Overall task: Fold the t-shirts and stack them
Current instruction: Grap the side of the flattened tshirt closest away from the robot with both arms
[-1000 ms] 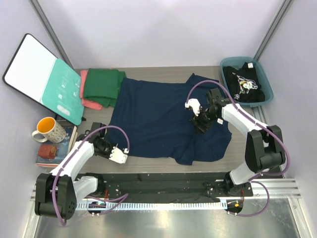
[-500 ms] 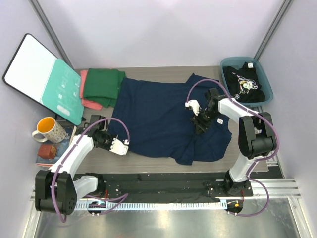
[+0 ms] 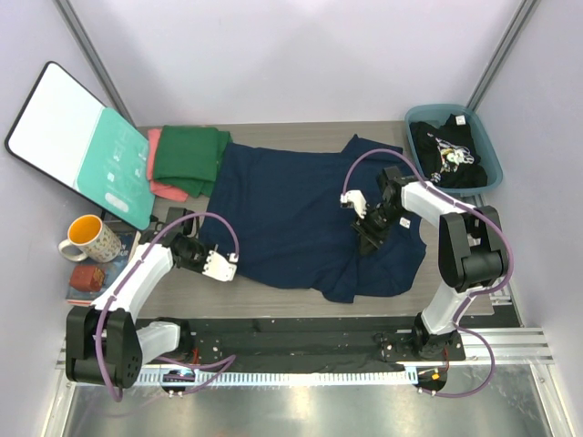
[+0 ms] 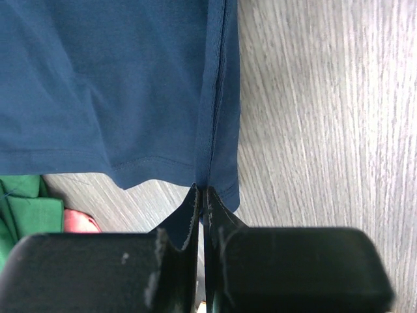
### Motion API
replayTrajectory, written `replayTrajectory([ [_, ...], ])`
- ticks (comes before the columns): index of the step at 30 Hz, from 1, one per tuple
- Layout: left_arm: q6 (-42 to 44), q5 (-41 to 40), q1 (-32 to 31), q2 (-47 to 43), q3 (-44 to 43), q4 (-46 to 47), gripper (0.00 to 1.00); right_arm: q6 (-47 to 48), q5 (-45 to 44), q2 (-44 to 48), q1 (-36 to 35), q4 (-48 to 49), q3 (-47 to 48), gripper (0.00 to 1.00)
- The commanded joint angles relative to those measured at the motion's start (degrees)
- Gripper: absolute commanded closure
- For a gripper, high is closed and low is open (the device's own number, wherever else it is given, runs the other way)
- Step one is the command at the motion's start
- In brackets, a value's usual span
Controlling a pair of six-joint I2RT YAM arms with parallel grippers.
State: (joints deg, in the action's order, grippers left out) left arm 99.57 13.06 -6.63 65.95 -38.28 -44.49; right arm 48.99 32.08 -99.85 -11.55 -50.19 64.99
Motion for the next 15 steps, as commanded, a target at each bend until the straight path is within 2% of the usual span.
replayTrajectory([
  [1, 0.54, 1.09, -0.05, -0.47, -1.97, 0.90, 1.00, 0.32, 0.27, 1.95, -0.23, 1.94, -0.74, 0.49],
  [5, 0.71, 1.35, 0.04, -1.35, -1.27, 0.72, 1.00, -0.04, 0.36, 0.80, -0.31, 2.56, -0.48, 0.51],
  [10, 0.71, 1.35, 0.04, -1.88, -0.83, 0.72, 1.00, -0.04, 0.36, 0.19, -0.58, 3.26, -0.04, 0.62],
  [15, 0.45, 1.62, 0.04, -1.88, -0.74, 0.81, 1.00, -0.13, 0.36, -0.52, -1.10, 3.70, 0.13, 0.63],
])
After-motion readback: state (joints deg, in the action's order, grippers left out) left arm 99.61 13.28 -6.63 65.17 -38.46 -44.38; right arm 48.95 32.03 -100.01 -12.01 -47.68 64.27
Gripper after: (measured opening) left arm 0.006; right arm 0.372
